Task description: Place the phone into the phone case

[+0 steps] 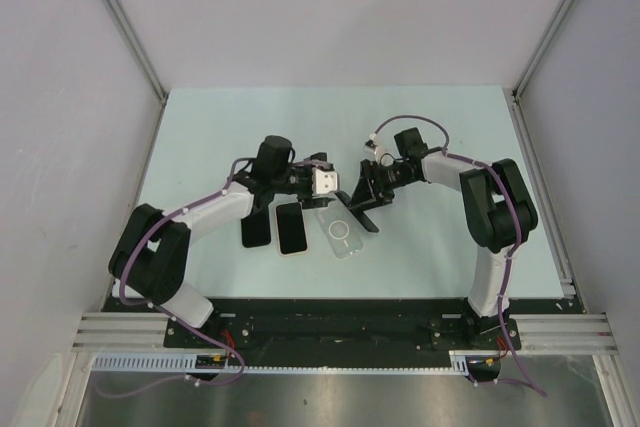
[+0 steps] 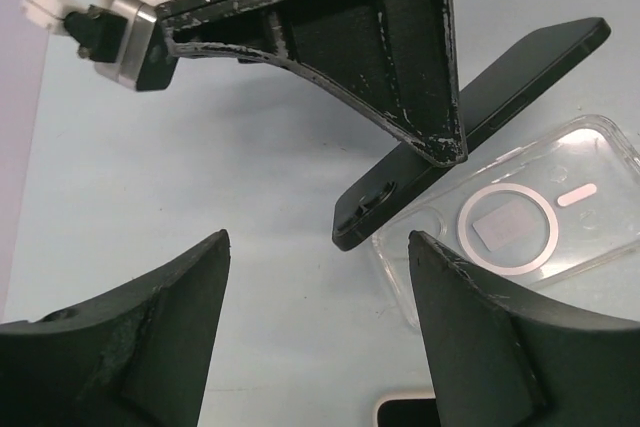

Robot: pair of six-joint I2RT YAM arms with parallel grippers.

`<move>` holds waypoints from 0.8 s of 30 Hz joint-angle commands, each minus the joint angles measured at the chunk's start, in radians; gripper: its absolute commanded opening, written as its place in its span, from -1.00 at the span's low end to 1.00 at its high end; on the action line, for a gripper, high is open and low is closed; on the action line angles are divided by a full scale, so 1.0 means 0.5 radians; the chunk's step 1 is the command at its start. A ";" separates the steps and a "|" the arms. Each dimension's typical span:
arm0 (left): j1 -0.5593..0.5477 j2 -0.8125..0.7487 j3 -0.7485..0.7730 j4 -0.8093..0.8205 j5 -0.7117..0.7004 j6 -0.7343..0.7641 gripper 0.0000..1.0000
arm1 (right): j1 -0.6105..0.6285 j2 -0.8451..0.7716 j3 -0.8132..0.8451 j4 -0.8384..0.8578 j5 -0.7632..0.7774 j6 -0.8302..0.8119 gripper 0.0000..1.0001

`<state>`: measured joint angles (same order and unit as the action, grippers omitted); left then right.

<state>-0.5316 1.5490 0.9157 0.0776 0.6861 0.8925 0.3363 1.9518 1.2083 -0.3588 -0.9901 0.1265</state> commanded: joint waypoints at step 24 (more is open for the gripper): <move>-0.063 0.084 0.267 -0.725 0.324 0.387 -0.12 | 0.144 -0.241 0.019 -0.006 -0.474 -0.054 0.22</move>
<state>-0.5537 1.5921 1.0054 -0.2176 0.7761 1.0340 0.4171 1.8824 1.2083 -0.3611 -1.1641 0.1032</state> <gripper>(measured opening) 0.514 0.740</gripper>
